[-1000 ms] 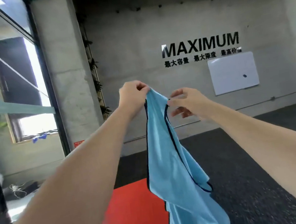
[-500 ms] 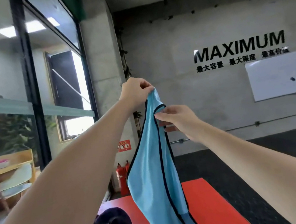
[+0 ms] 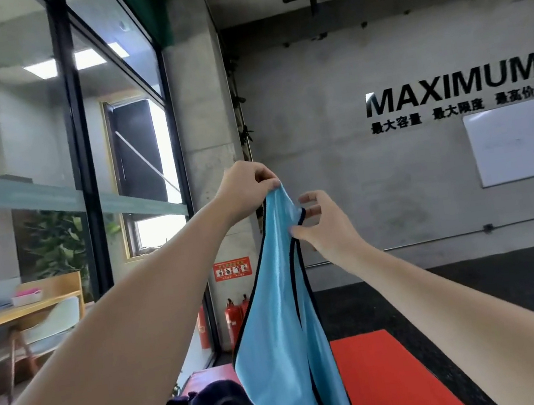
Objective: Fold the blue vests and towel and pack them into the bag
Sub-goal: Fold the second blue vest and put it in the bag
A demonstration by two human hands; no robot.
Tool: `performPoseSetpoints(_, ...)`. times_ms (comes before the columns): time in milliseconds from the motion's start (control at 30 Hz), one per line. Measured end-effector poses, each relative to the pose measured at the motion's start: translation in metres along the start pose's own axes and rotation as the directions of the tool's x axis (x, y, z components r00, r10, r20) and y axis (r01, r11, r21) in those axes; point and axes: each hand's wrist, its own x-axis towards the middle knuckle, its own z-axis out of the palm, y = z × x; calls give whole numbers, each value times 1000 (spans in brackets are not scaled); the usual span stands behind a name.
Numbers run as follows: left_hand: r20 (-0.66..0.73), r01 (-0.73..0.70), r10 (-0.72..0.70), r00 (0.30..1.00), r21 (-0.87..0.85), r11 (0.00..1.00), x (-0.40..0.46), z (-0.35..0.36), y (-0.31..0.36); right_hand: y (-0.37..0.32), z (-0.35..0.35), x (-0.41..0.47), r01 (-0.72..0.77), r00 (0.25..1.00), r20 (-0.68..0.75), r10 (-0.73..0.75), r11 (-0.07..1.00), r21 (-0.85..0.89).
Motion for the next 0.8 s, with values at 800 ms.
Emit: performPoseSetpoints(800, 45, 75, -74, 996, -16, 997, 31, 85, -94, 135, 24, 39, -259, 891, 386, 239, 966, -1)
